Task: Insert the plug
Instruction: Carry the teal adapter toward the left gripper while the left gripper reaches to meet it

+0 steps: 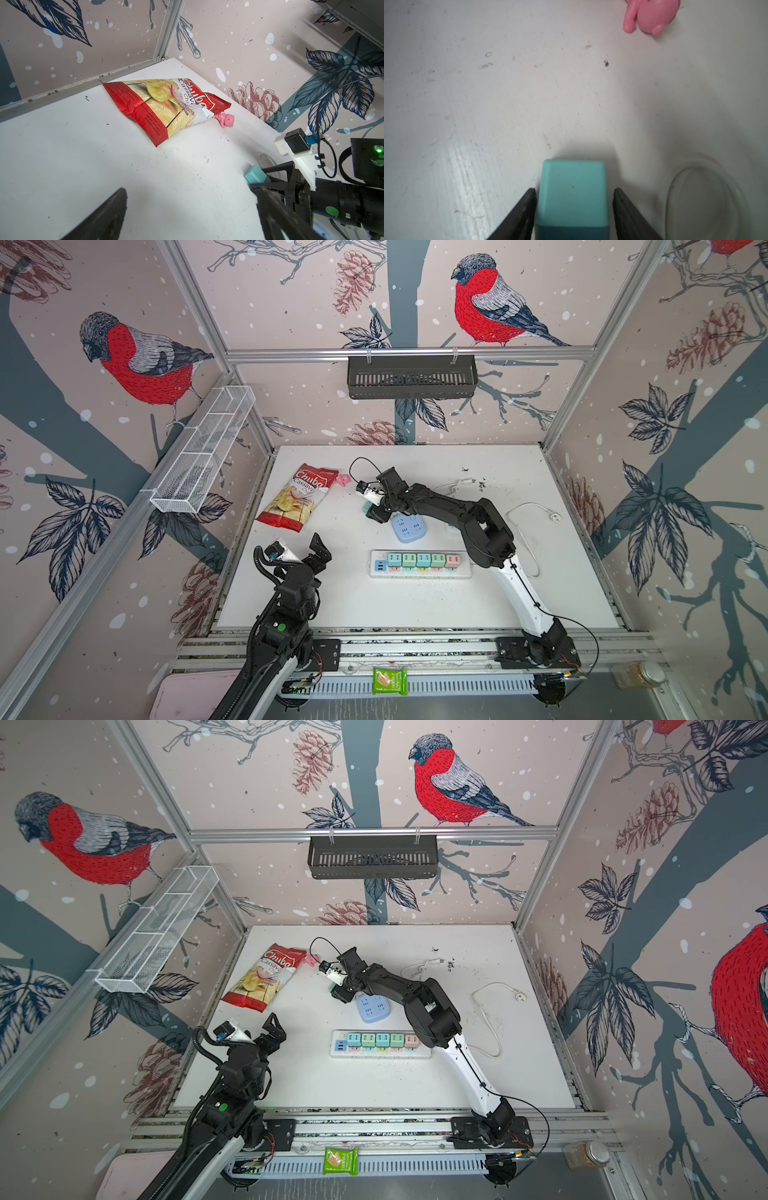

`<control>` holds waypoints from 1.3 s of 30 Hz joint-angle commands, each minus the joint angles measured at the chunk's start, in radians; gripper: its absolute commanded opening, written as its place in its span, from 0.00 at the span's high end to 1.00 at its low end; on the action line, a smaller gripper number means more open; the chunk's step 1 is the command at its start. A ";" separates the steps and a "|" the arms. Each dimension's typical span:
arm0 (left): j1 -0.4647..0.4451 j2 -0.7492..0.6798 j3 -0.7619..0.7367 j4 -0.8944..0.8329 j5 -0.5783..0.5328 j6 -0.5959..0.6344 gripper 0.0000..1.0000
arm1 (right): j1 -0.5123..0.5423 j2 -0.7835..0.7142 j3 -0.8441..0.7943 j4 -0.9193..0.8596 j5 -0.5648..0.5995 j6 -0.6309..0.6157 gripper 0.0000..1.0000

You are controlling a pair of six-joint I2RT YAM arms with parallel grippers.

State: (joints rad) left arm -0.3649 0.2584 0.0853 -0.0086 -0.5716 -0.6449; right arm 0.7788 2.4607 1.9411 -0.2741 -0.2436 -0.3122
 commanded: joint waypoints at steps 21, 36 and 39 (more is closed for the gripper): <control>0.003 0.002 -0.002 0.079 0.069 0.062 0.03 | 0.017 -0.540 -0.588 0.391 -0.069 0.057 0.74; 0.001 0.107 0.200 0.209 0.767 0.063 0.15 | 0.009 -1.030 -1.384 1.273 -0.010 -0.064 0.90; -0.007 0.202 0.242 0.254 0.912 0.044 0.18 | 0.008 -1.068 -1.423 1.297 0.004 -0.087 0.92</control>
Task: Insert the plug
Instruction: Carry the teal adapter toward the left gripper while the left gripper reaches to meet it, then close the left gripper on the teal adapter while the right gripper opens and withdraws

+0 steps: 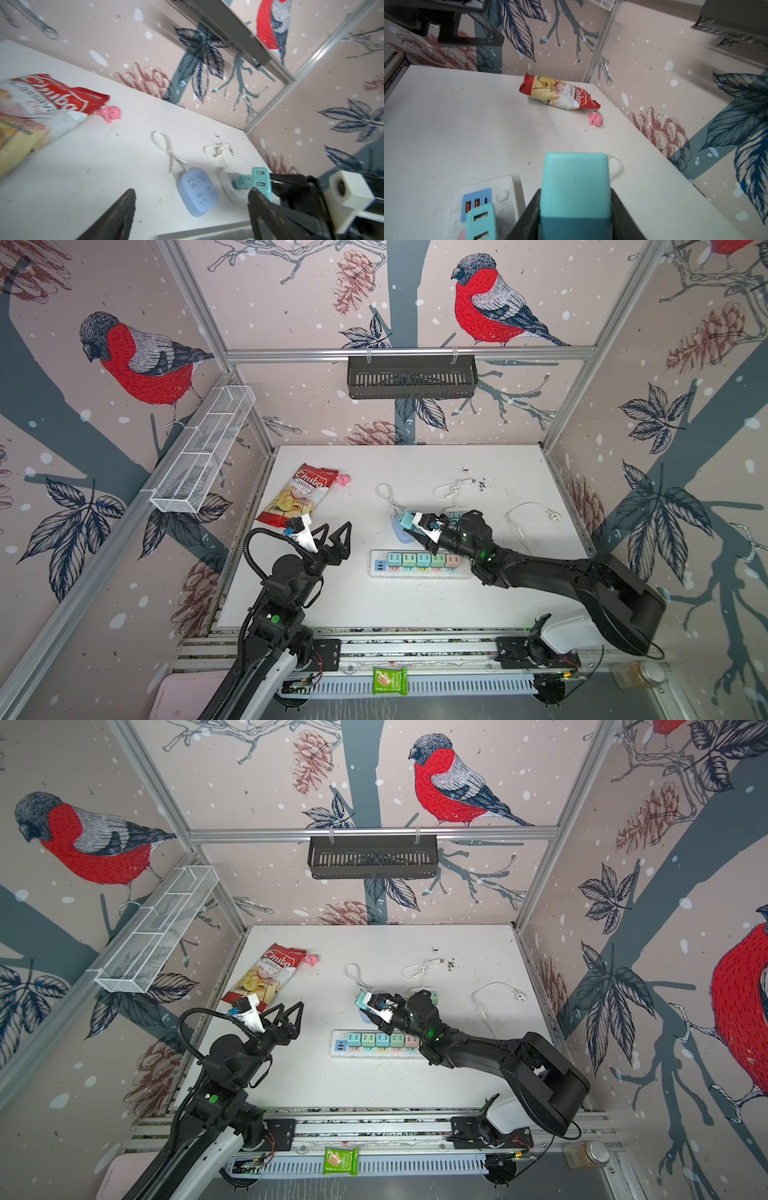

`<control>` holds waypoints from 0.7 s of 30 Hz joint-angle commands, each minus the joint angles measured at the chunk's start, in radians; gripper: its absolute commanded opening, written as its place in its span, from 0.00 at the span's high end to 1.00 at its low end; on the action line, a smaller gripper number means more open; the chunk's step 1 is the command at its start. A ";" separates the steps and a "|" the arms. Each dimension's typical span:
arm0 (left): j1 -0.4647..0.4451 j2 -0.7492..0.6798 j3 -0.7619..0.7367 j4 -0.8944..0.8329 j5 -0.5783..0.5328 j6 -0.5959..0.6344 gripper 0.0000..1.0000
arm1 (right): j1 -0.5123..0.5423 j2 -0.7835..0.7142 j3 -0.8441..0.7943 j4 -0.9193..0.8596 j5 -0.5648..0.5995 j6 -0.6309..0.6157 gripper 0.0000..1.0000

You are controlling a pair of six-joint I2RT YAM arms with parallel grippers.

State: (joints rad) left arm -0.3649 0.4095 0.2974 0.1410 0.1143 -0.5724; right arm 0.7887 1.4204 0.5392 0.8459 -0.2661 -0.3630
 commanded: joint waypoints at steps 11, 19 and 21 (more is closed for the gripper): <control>-0.290 0.297 0.201 0.120 0.252 0.063 0.21 | 0.006 -0.133 -0.136 0.271 0.014 -0.102 0.94; -0.378 0.451 0.299 0.131 0.240 0.102 0.22 | 0.011 -0.163 -0.186 0.308 -0.046 -0.135 0.94; -0.406 0.491 0.331 0.114 0.214 0.121 0.23 | 0.016 -0.191 -0.189 0.308 -0.053 -0.139 0.94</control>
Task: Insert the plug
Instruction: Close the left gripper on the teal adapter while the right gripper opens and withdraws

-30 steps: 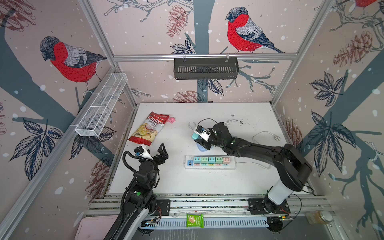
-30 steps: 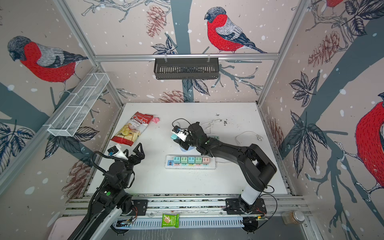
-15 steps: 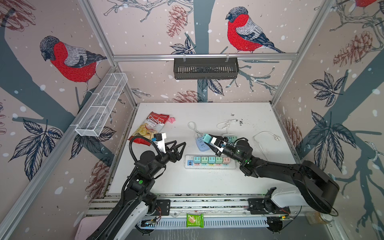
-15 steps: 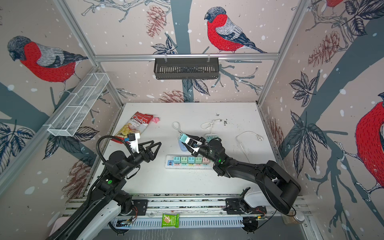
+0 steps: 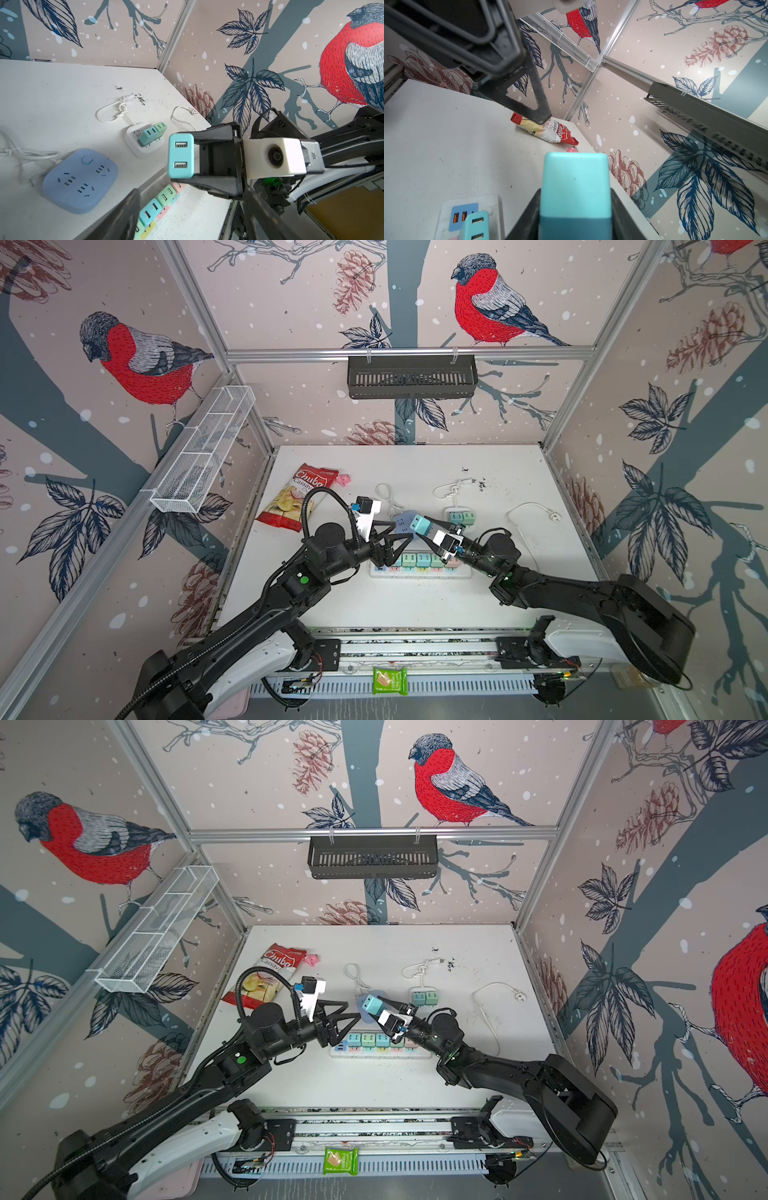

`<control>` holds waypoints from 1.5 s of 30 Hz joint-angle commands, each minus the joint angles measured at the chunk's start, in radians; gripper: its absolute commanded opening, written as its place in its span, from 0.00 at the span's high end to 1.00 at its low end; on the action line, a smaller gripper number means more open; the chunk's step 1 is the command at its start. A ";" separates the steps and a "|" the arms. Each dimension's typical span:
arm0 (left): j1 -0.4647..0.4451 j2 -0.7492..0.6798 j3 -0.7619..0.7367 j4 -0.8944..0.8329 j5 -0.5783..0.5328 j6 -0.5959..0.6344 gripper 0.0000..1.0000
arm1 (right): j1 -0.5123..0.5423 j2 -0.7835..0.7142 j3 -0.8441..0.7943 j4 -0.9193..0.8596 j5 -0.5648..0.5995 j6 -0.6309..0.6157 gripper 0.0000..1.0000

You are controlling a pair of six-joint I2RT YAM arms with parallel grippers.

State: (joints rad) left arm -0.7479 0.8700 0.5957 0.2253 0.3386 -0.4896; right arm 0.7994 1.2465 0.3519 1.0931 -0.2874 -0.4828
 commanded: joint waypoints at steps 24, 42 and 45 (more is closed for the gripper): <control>-0.080 0.218 0.167 -0.033 -0.022 0.099 0.66 | 0.030 -0.018 -0.004 0.070 -0.029 -0.032 0.93; -0.077 0.232 0.257 -0.125 -0.175 0.216 1.00 | 0.025 -0.074 -0.062 0.132 0.086 0.014 0.00; -0.063 0.206 0.247 -0.114 -0.217 0.243 1.00 | 0.002 -0.093 -0.066 0.124 0.089 0.031 0.00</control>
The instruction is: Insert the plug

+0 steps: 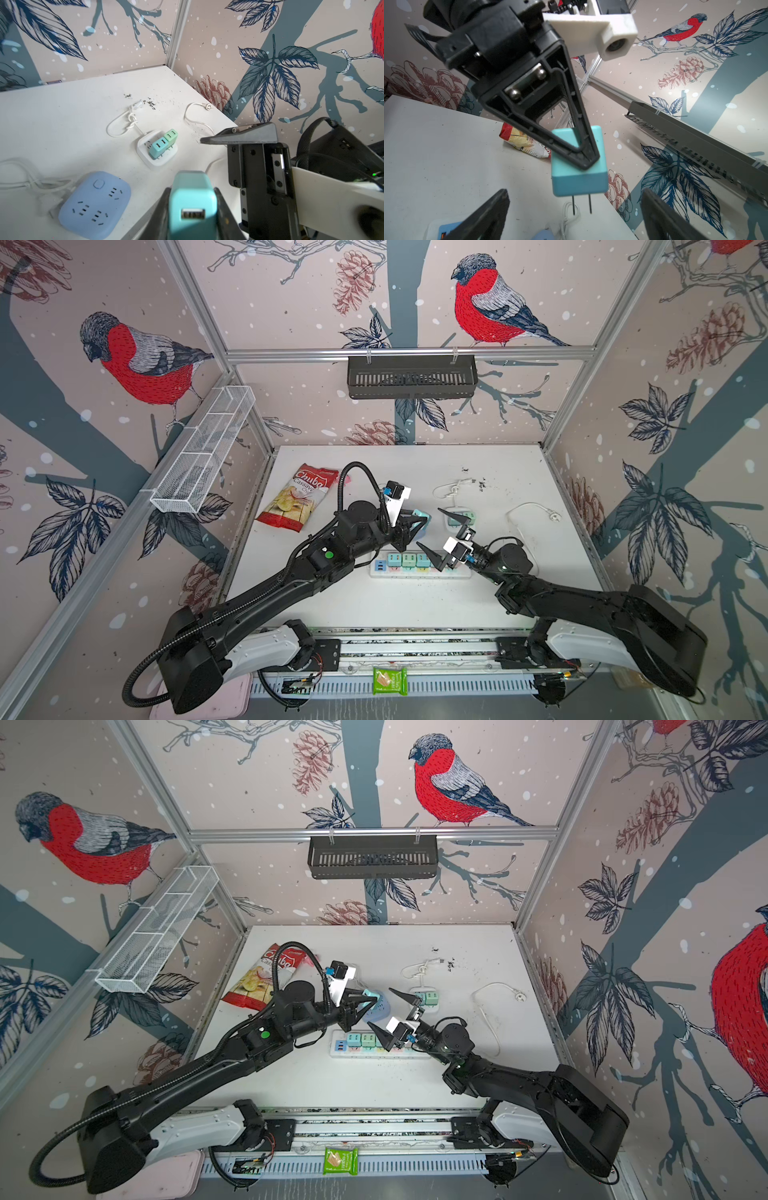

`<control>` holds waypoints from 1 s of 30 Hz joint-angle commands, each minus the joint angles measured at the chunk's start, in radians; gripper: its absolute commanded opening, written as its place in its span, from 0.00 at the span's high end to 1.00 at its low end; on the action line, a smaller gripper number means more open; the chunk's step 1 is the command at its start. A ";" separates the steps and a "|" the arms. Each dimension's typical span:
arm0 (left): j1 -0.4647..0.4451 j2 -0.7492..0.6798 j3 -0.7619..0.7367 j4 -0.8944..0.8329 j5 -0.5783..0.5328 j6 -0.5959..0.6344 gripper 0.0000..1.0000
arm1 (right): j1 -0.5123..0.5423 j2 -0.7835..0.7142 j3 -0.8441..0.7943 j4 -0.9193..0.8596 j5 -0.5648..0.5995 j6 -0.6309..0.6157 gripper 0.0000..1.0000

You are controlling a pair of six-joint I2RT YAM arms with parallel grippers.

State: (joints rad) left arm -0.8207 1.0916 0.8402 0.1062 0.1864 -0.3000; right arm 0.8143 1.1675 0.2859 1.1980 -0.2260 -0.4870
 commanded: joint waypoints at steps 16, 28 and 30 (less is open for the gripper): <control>0.148 0.272 0.217 -0.133 -0.008 0.453 1.00 | -0.401 -0.072 -0.015 -0.012 0.134 0.440 0.00; 0.146 0.495 0.371 -0.379 0.052 0.555 1.00 | -0.416 0.146 -0.035 0.242 0.249 0.438 0.00; 0.146 0.538 0.393 -0.401 0.070 0.548 1.00 | -0.418 0.143 -0.031 0.241 0.259 0.434 0.00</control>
State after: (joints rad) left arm -0.6754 1.5974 1.2072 -0.2268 0.2028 0.2207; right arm 0.3985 1.3071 0.2451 1.3460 0.0017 -0.0528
